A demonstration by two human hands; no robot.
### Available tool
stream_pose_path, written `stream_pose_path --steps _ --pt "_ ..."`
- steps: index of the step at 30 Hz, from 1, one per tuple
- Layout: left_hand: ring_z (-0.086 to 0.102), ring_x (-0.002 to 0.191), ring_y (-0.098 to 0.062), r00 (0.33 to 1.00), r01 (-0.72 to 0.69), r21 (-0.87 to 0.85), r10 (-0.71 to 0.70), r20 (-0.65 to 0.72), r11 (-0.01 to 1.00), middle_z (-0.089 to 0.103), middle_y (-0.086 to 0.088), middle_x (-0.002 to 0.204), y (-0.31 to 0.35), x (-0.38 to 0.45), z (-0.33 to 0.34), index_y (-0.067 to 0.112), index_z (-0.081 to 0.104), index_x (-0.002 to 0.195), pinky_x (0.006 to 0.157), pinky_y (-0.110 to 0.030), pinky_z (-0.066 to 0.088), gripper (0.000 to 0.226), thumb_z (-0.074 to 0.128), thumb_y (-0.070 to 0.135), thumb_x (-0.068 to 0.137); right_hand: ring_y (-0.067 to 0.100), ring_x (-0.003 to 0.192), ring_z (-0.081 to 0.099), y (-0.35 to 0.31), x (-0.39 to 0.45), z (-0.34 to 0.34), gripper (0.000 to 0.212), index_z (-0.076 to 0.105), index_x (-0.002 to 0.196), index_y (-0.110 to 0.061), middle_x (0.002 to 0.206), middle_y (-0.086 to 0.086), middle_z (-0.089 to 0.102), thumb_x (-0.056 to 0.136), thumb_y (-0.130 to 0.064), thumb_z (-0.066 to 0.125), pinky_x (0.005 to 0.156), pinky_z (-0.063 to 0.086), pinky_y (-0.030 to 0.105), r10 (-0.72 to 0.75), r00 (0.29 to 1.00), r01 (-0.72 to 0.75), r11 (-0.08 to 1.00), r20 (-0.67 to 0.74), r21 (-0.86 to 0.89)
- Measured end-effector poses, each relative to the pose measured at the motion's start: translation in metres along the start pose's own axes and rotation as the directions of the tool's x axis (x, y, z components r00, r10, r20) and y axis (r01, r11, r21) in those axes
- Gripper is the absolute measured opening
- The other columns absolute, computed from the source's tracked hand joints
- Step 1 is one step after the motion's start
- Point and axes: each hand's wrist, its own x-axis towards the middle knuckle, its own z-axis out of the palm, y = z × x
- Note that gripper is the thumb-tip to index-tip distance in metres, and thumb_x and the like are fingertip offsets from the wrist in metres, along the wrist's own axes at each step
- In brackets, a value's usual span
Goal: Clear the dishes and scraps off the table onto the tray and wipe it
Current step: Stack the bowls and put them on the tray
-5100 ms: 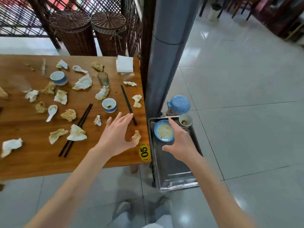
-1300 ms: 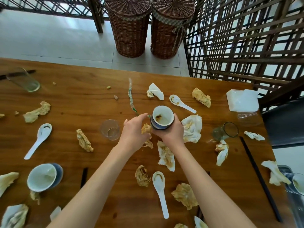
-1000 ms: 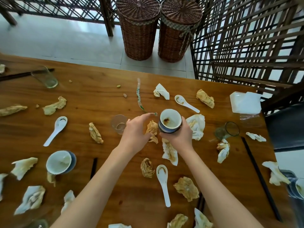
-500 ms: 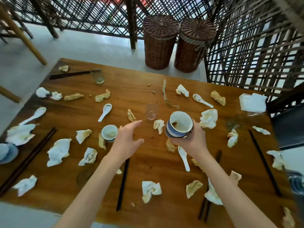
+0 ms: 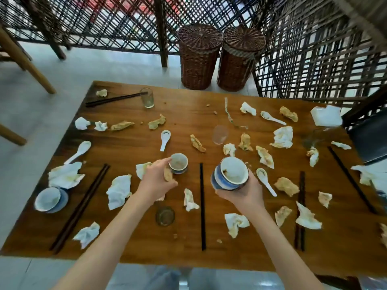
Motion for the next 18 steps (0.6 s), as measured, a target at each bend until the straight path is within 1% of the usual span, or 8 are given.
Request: stream_pose_path --steps 2,3,5,6,8,11,13,18 --pt "0.04 0.13 -0.018 1.0 0.01 0.049 -0.009 -0.01 0.999 0.043 0.002 0.143 -0.005 0.016 0.005 0.025 0.035 0.142 0.104 -0.035 0.038 0.089 0.083 0.031 0.067 -0.028 0.09 0.046 0.001 -0.003 0.011 0.068 0.05 0.092 -0.048 0.092 -0.047 0.053 0.045 -0.021 0.091 0.06 0.036 -0.006 0.013 1.0 -0.013 1.0 0.001 -0.002" --pt "0.04 0.131 -0.019 1.0 0.007 0.076 -0.006 -0.019 0.997 0.042 0.002 0.144 -0.008 0.025 0.01 0.025 0.033 0.143 0.107 -0.039 0.036 0.092 0.083 0.035 0.065 -0.027 0.09 0.047 0.003 -0.002 0.016 0.067 0.05 0.092 -0.048 0.093 -0.049 0.051 0.045 -0.023 0.091 0.058 0.037 -0.005 0.025 1.0 -0.025 1.0 -0.002 0.0" --pt "0.04 0.132 -0.02 0.999 0.002 0.111 0.002 -0.037 0.994 0.042 0.001 0.144 -0.01 0.041 0.02 0.024 0.033 0.143 0.111 -0.045 0.029 0.095 0.082 0.041 0.064 -0.027 0.091 0.046 0.006 0.0 0.026 0.068 0.05 0.092 -0.051 0.094 -0.05 0.05 0.044 -0.026 0.091 0.055 0.039 -0.003 0.04 0.999 -0.04 0.999 0.001 -0.004" --pt "0.04 0.131 -0.02 0.999 -0.001 0.13 0.007 -0.044 0.991 0.043 0.001 0.144 -0.011 0.048 0.026 0.023 0.033 0.143 0.113 -0.045 0.025 0.095 0.082 0.043 0.064 -0.027 0.092 0.046 0.009 0.002 0.029 0.068 0.049 0.092 -0.052 0.095 -0.049 0.05 0.044 -0.027 0.091 0.055 0.039 -0.001 0.044 0.999 -0.044 0.999 0.005 -0.012" --pt "0.042 0.13 -0.019 0.998 -0.013 0.156 0.022 -0.052 0.988 0.046 0.0 0.142 -0.013 0.059 0.038 0.021 0.034 0.142 0.112 -0.045 0.021 0.094 0.081 0.044 0.064 -0.021 0.096 0.048 0.014 0.006 0.036 0.068 0.049 0.096 -0.051 0.098 -0.045 0.051 0.045 -0.03 0.09 0.06 0.042 0.002 0.045 0.999 -0.044 0.999 0.01 -0.026" --pt "0.043 0.129 -0.019 0.996 -0.031 0.162 0.044 -0.077 0.986 0.047 -0.001 0.141 -0.016 0.069 0.049 0.018 0.037 0.141 0.112 -0.044 0.021 0.092 0.082 0.041 0.065 -0.012 0.097 0.053 0.018 0.01 0.042 0.069 0.05 0.1 -0.047 0.1 -0.037 0.056 0.046 -0.029 0.09 0.071 0.046 0.01 0.036 0.999 -0.035 0.999 0.021 -0.029" --pt "0.043 0.128 -0.02 0.996 -0.026 0.174 0.04 -0.077 0.984 0.047 -0.002 0.14 -0.017 0.073 0.051 0.017 0.037 0.141 0.112 -0.044 0.022 0.091 0.083 0.039 0.065 -0.008 0.095 0.056 0.02 0.012 0.045 0.068 0.051 0.099 -0.046 0.098 -0.033 0.058 0.046 -0.027 0.09 0.074 0.048 0.014 0.035 0.999 -0.034 0.999 0.035 -0.021" --pt "0.045 0.125 -0.02 0.998 -0.001 0.148 0.011 -0.068 0.989 0.05 -0.002 0.136 -0.016 0.076 0.052 0.017 0.041 0.138 0.112 -0.043 0.028 0.086 0.084 0.033 0.065 -0.011 0.096 0.054 0.018 0.015 0.05 0.068 0.051 0.096 -0.051 0.099 -0.036 0.057 0.046 -0.026 0.09 0.071 0.046 0.01 0.018 0.999 -0.017 1.0 0.046 -0.026"
